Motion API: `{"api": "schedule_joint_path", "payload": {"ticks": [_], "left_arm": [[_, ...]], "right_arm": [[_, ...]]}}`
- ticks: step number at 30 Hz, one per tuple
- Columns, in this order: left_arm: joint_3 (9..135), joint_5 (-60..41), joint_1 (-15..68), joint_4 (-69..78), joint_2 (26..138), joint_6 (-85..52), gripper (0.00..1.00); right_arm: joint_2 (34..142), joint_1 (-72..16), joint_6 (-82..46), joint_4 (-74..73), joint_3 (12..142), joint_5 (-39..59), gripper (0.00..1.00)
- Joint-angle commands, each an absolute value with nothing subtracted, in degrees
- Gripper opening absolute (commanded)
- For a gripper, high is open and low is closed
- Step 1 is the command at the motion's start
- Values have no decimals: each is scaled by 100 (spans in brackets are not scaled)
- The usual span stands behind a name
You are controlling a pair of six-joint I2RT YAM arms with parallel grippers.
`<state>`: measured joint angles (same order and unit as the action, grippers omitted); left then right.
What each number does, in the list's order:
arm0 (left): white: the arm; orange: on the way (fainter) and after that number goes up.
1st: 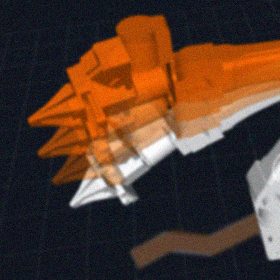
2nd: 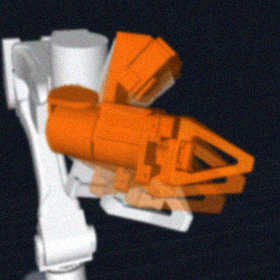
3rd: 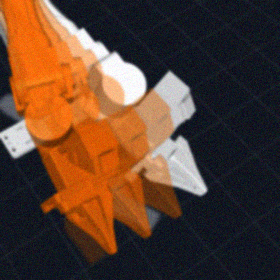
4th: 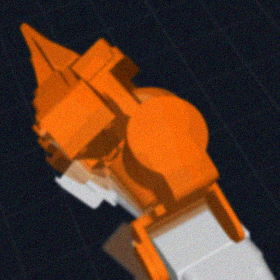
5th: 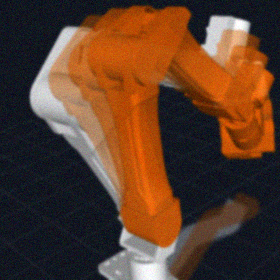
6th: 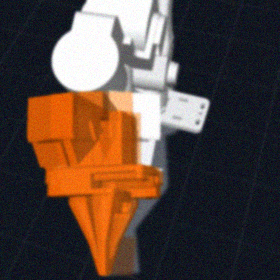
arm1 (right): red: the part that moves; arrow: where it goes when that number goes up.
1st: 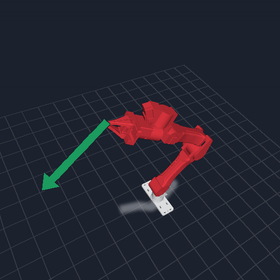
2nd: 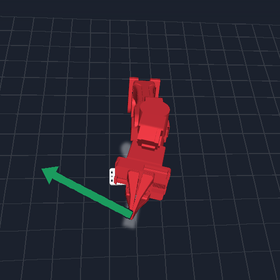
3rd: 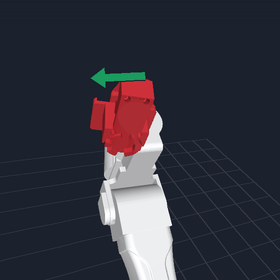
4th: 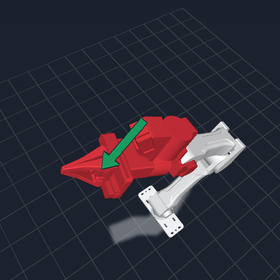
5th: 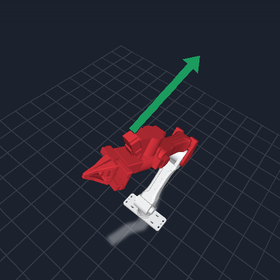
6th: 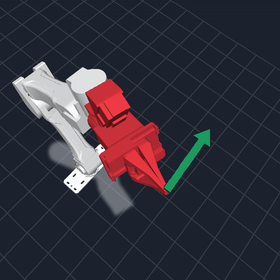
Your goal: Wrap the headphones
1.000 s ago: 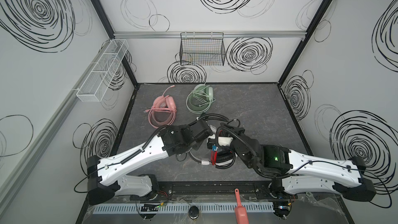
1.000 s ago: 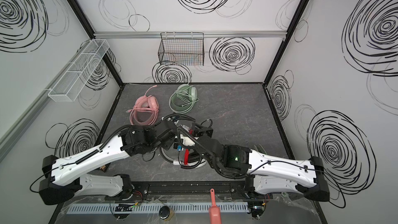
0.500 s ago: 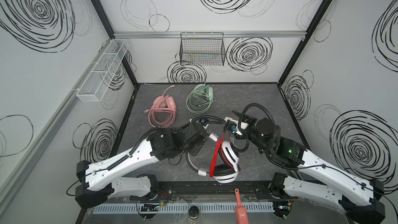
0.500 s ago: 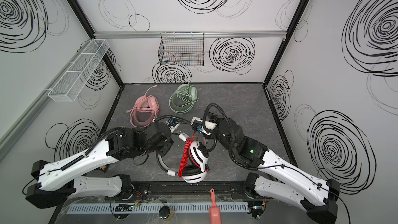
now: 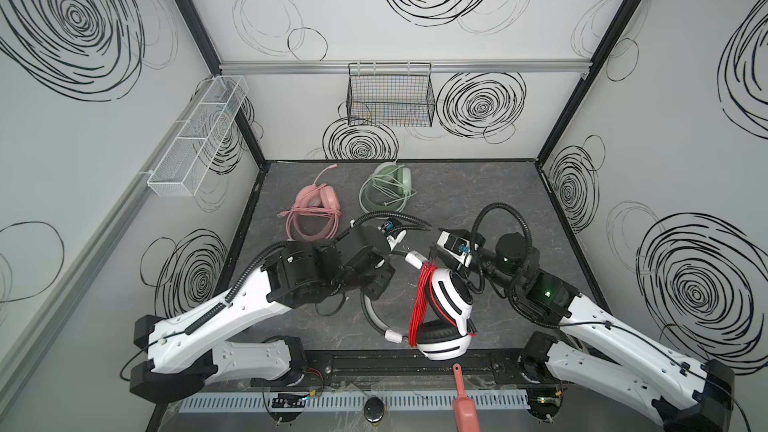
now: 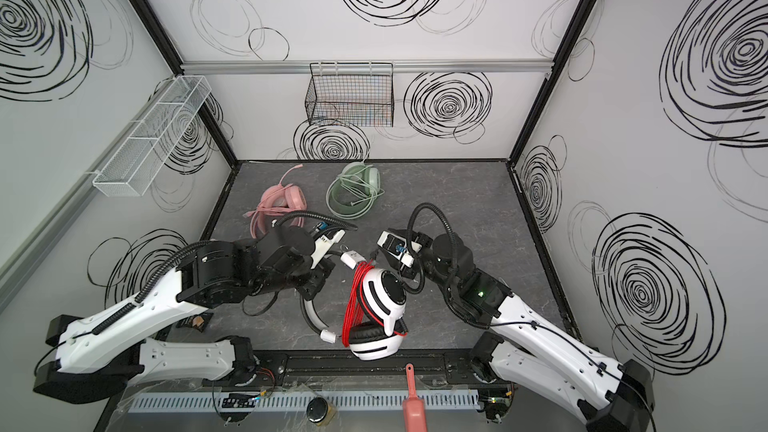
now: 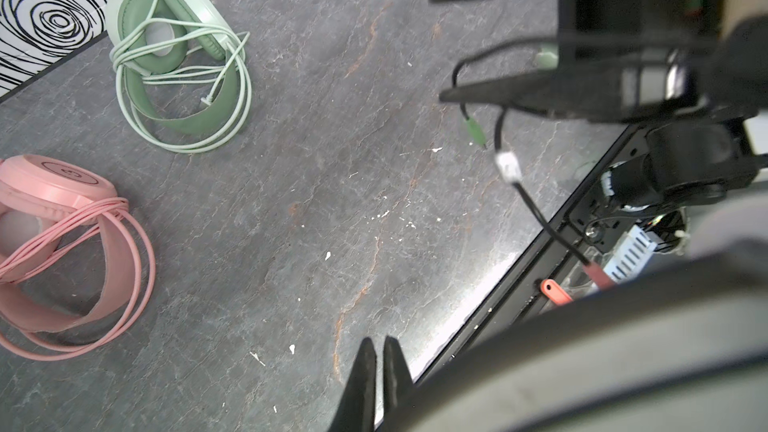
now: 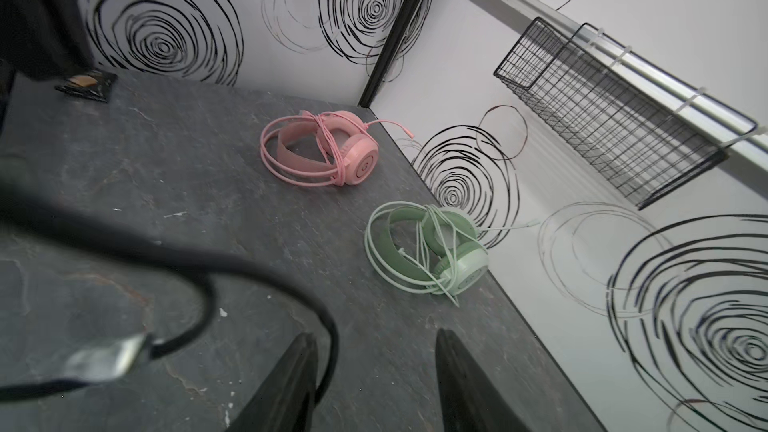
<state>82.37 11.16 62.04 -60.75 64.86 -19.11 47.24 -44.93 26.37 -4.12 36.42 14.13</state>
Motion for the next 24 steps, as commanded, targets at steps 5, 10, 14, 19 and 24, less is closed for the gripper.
{"api": "schedule_joint_path", "payload": {"ticks": [5, 10, 14, 19, 24], "left_arm": [[9118, 729, 5552, -5717, 6543, -2171, 0], [9461, 479, 5008, -5704, 6677, -2106, 0], [9762, 306, 4640, -5771, 6834, -2034, 0], [9866, 107, 4426, -5795, 6946, -1939, 0], [9783, -163, 4418, -5767, 7043, -1937, 0]], "right_arm": [[4429, -4482, 1154, -1977, 2677, 2940, 47], [3978, -4578, 411, -2125, 2324, 3096, 39], [3428, -4622, 335, -1580, 2209, 2593, 50], [2528, -4606, 317, -1444, 2068, 2055, 67], [3020, -4555, 561, -946, 2837, 2156, 75]]}}
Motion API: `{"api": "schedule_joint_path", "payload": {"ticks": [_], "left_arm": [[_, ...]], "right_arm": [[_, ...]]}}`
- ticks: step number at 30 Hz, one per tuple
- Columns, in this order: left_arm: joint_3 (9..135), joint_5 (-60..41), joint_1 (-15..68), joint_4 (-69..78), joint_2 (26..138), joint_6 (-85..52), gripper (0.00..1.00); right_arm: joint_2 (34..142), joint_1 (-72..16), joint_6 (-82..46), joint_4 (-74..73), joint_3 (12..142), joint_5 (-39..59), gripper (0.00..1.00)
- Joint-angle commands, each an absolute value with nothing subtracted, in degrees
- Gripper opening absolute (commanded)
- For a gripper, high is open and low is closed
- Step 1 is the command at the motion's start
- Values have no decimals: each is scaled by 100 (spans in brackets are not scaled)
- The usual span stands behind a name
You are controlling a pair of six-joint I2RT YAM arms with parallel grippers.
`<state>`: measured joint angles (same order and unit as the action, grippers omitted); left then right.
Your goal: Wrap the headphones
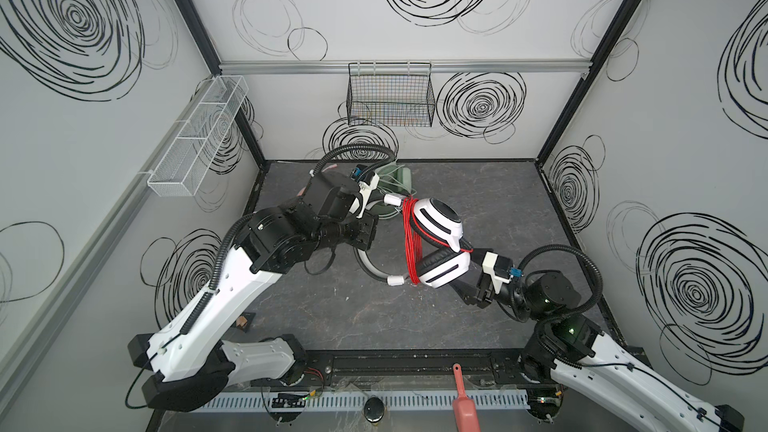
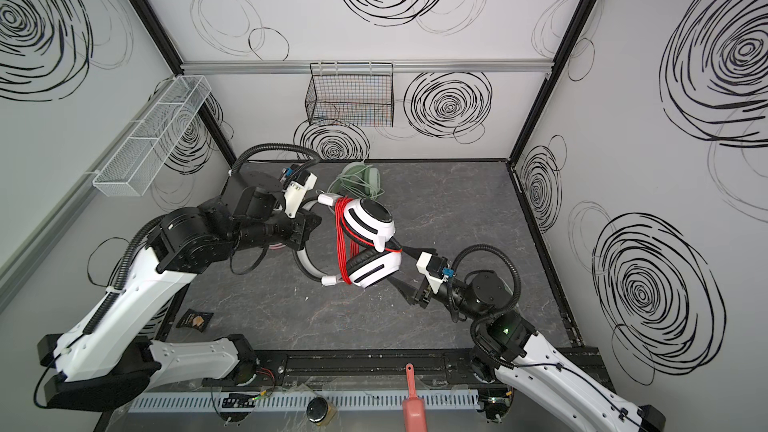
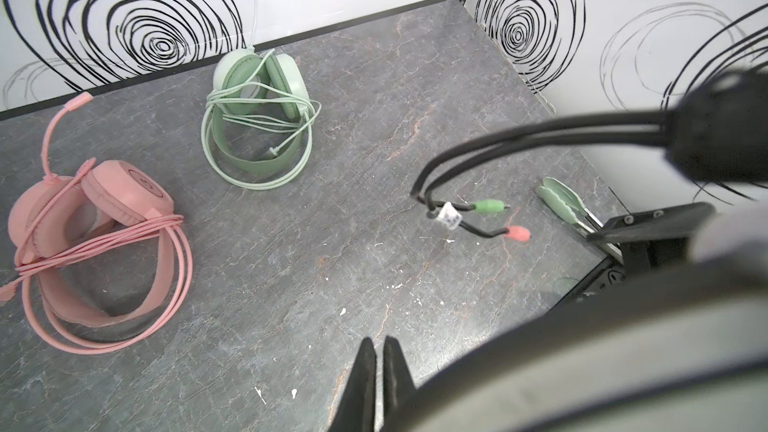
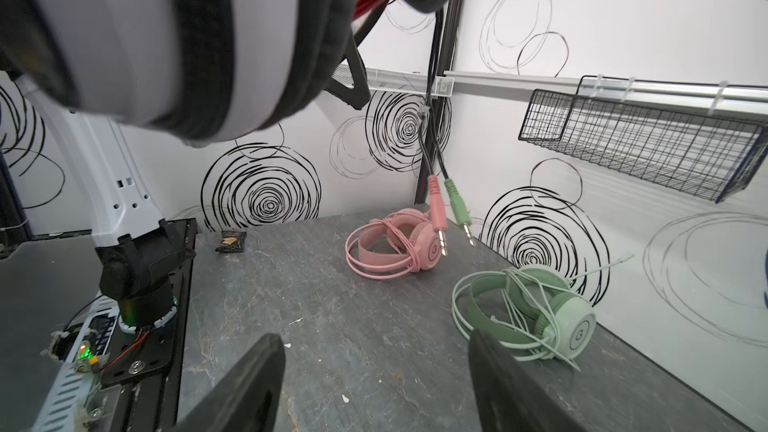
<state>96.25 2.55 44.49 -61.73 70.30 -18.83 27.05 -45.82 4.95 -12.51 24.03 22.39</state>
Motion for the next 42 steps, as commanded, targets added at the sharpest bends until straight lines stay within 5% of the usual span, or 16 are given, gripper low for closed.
{"api": "schedule_joint_path", "payload": {"ticks": [1, 12, 15, 18, 26, 32, 41, 42], "left_arm": [[9774, -190, 4421, -5753, 7049, -1951, 0], [9905, -419, 4453, -5855, 7049, -1937, 0], [9947, -447, 4456, -5862, 7036, -1941, 0], [9988, -432, 4456, -5871, 7041, -1940, 0], [10157, -479, 4452, -5880, 7138, -1941, 0], [10174, -434, 4451, -5846, 7163, -1975, 0], [10156, -454, 4009, -5563, 7337, -2232, 0], [10199, -480, 4012, -5563, 7371, -2232, 0]], "right_arm": [[3221, -4546, 588, -907, 3003, 2125, 76], [4910, -3652, 585, -942, 4130, 3449, 76], [5148, -3475, 502, -1025, 4219, 3914, 64], [5348, -3419, 396, -1085, 4259, 4295, 37], [5471, -3419, 255, -1305, 4183, 4473, 34], [5425, -3421, 280, -1259, 4188, 4491, 0], [4640, -3631, -28, -1398, 3342, 4182, 1], [4526, -3654, 17, -1271, 3270, 4018, 15]]}}
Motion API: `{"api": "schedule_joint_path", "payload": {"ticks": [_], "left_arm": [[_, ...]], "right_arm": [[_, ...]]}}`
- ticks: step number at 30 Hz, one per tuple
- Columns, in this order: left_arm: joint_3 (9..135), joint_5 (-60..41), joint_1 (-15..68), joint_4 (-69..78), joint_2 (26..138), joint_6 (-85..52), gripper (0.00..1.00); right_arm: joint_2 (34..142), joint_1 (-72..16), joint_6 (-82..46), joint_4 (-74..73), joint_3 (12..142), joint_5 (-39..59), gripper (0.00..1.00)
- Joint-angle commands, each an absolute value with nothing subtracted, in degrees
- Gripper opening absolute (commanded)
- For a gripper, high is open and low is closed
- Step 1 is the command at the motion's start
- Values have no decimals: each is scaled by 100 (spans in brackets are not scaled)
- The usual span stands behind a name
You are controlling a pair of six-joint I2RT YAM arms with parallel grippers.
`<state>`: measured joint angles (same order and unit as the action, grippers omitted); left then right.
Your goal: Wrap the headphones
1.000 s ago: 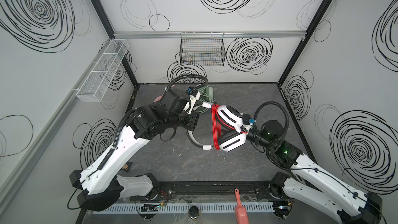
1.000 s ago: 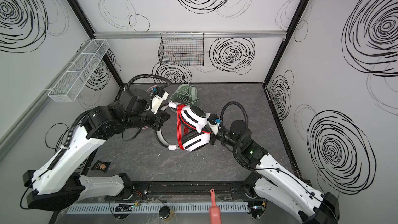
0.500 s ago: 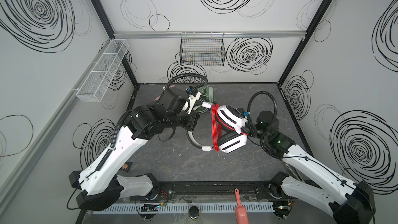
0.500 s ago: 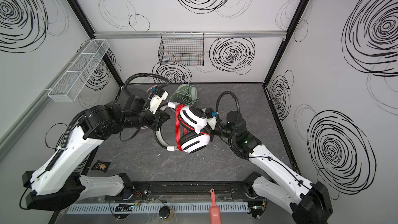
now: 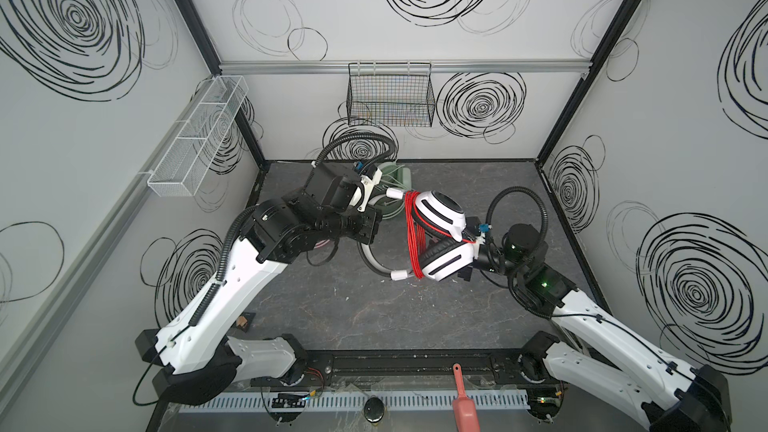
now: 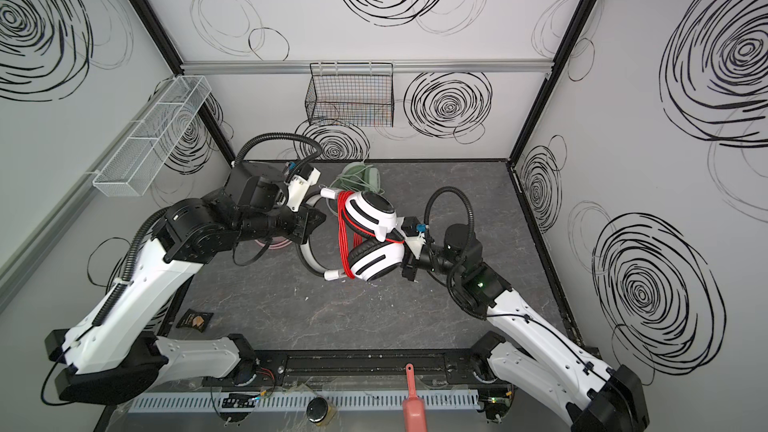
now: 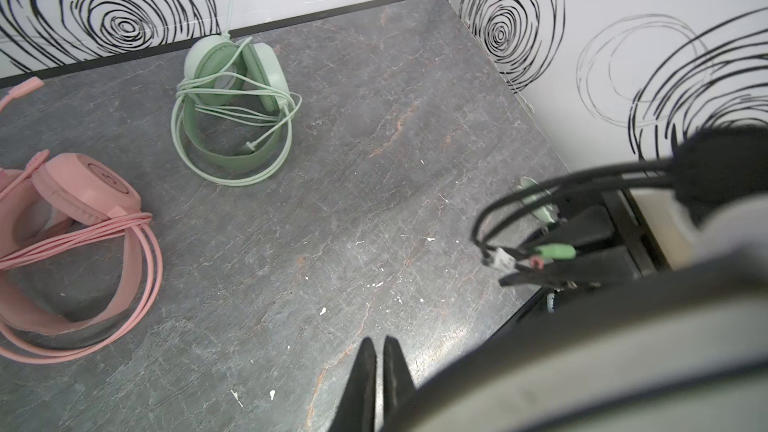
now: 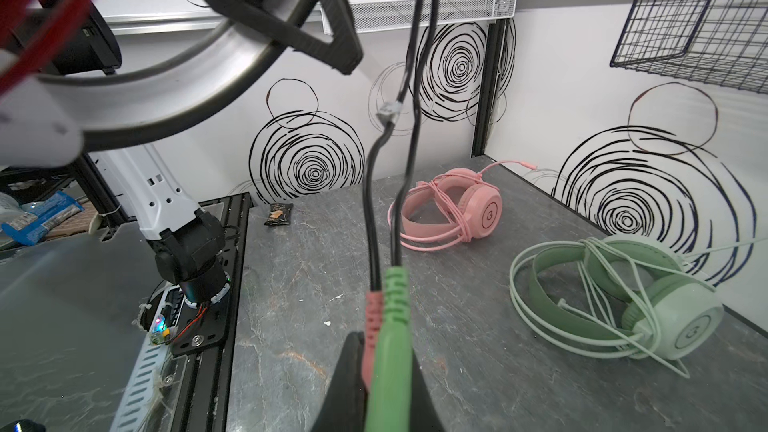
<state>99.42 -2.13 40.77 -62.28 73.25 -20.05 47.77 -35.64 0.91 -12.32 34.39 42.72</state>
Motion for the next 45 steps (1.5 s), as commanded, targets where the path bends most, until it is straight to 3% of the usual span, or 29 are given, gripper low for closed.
{"api": "schedule_joint_path", "payload": {"ticks": [1, 5, 9, 25, 28, 31, 35, 38, 43, 45], "left_arm": [[10242, -515, 4008, -5558, 7395, -2231, 0], [10327, -578, 4008, -5572, 7428, -2226, 0], [10319, -620, 4008, -5587, 7418, -2241, 0], [10410, -728, 4041, -5680, 7356, -2260, 0], [10441, -728, 4048, -5687, 7339, -2259, 0], [10459, -729, 4052, -5696, 7330, -2254, 0], [10450, -729, 4051, -5702, 7330, -2244, 0], [10459, -734, 4054, -5701, 7328, -2241, 0], [10476, -720, 4052, -5704, 7322, -2239, 0], [10485, -682, 4052, -5717, 7330, -2241, 0]], "right_arm": [[4415, -3665, 72, -1130, 3214, 3860, 33], [4040, -3713, 434, -661, 3198, 3260, 60], [3956, -3727, 775, -490, 3427, 3048, 74], [5539, -3718, 1115, -832, 4793, 3331, 76], [5758, -3709, 1090, -959, 4898, 3572, 69], [5978, -3691, 1038, -1002, 5033, 3784, 49], [6124, -3688, 935, -1183, 5097, 3925, 44], [6217, -3685, 873, -1234, 5186, 3947, 34], [6320, -3683, 870, -1171, 5274, 3958, 5], [6270, -3674, 841, -1194, 5196, 3939, 0]]}}
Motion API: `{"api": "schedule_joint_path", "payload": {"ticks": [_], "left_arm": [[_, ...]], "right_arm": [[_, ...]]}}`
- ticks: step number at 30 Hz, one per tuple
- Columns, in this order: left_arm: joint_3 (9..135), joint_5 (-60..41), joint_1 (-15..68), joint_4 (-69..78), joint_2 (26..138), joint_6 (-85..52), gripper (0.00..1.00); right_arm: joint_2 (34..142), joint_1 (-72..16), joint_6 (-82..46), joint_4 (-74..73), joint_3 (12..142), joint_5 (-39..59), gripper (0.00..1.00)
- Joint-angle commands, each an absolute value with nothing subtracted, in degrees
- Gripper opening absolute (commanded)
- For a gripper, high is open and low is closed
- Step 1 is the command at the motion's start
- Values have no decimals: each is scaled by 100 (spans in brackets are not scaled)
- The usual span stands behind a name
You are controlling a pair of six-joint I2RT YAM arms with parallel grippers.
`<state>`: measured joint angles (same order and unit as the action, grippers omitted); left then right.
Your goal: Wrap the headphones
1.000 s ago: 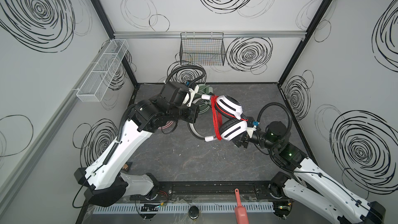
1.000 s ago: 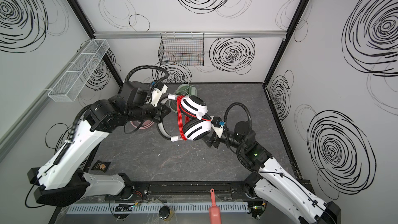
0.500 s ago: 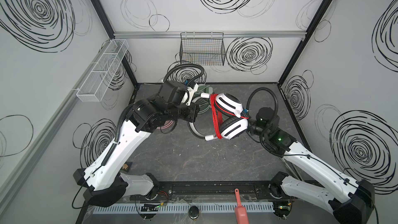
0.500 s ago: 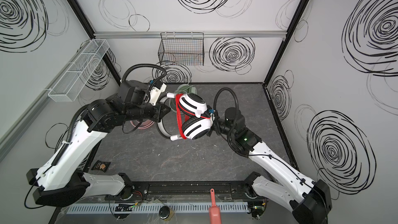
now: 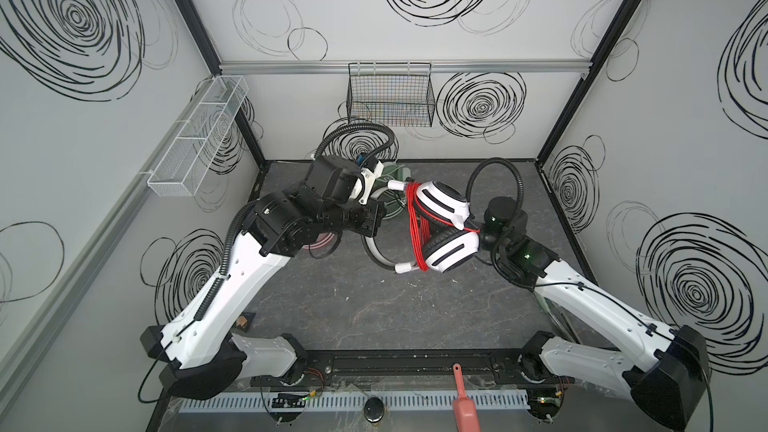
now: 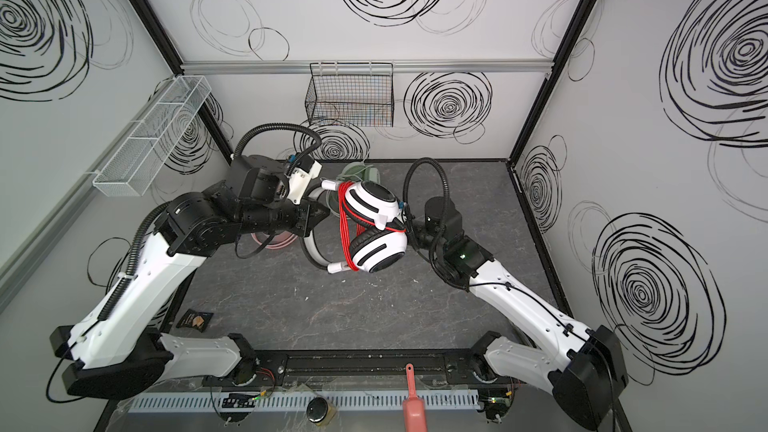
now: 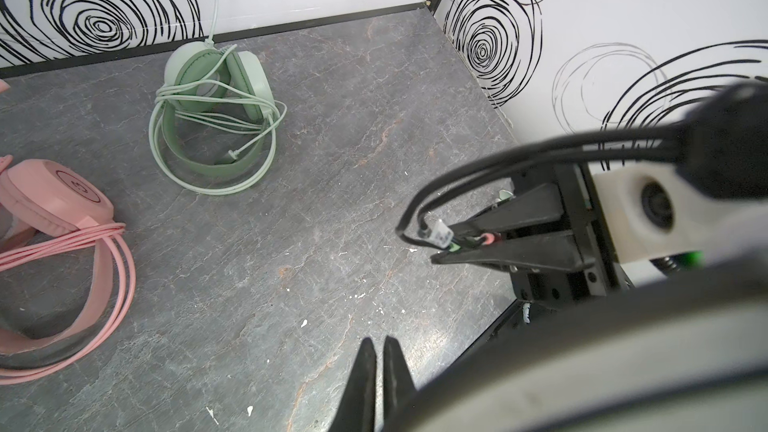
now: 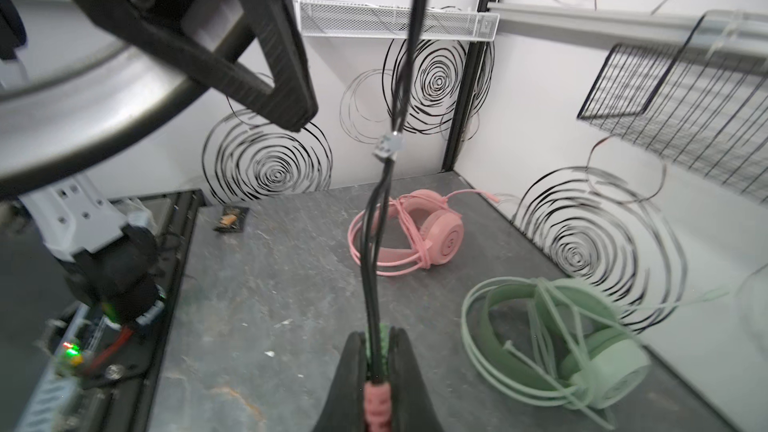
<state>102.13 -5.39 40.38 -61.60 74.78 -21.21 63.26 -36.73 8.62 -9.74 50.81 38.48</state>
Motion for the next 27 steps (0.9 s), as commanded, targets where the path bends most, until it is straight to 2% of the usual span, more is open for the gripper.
{"api": "schedule_joint_path", "payload": {"ticks": [1, 6, 12, 22, 27], "left_arm": [[10493, -644, 4042, -5725, 7337, -2256, 0], [10564, -204, 3919, -5710, 7395, -2427, 0], [10345, 425, 3638, -5665, 7547, -3128, 0], [9599, 1448, 3639, -5773, 7736, -3683, 0], [9228, 1753, 3595, -5757, 7727, -3762, 0]], "right_arm": [[6225, -3674, 814, -1212, 5129, 3930, 0], [5773, -3712, 453, -1560, 4419, 3879, 0], [4997, -4171, 113, -1887, 3570, 3208, 0], [4644, -5129, 469, -816, 3641, 1759, 0], [4517, -5371, 463, -626, 3489, 1421, 0]]}}
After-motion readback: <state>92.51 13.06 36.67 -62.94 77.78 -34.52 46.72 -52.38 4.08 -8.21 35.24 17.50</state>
